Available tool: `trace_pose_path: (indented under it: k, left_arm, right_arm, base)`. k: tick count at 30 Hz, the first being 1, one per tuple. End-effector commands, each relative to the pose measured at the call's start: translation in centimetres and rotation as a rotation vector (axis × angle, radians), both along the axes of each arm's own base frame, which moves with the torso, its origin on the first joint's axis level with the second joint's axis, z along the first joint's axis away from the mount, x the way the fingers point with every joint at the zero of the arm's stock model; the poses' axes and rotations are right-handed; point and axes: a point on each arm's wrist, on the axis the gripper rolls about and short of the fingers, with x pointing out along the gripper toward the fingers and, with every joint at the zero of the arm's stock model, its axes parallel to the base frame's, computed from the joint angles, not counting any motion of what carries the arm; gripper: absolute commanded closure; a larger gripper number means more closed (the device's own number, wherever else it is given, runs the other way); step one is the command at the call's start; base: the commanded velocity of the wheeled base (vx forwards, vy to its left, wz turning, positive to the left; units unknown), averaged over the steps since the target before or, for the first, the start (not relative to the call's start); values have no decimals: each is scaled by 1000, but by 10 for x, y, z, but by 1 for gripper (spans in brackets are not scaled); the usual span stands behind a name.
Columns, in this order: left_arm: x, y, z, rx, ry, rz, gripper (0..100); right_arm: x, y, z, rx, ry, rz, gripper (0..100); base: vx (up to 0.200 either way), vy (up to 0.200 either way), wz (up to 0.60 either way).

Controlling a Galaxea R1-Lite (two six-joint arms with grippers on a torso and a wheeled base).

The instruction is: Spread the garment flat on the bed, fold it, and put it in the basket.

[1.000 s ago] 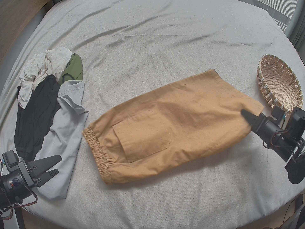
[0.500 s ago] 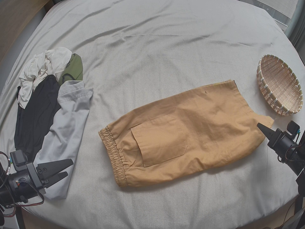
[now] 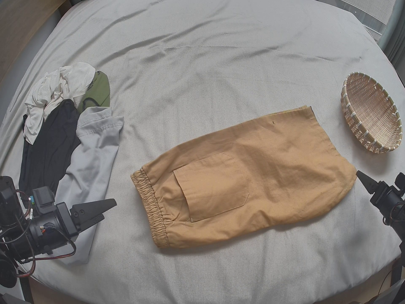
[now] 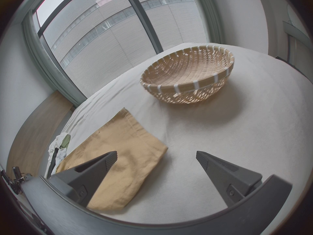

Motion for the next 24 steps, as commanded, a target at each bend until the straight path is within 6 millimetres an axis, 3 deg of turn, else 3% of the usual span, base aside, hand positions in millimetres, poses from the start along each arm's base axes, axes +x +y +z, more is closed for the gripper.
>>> trace_pose_path:
  k: [1,8,16,21,24]
  left_arm:
    - [14,-10,-16,25,70,-34,0]
    - [26,-26,-35,107,90,-81,0]
    - [57,-53,-59,132,-4,-59,0]
    - [66,-68,-74,141,-39,-37,0]
    - [70,-73,-73,125,-68,-26,0]
  right_arm:
    - [-6,-8,2,-3,-15,-37,0]
    - [-6,-9,1,3,-9,-38,0]
    - [-3,-9,2,2,-15,-35,0]
    - [-3,-9,2,3,-15,-32,0]
    - [-3,-9,3,3,-17,-34,0]
  base:
    - [0,0,0]
    - [0,0,0]
    - [0,0,0]
    - [0,0,0]
    - [0,0,0]
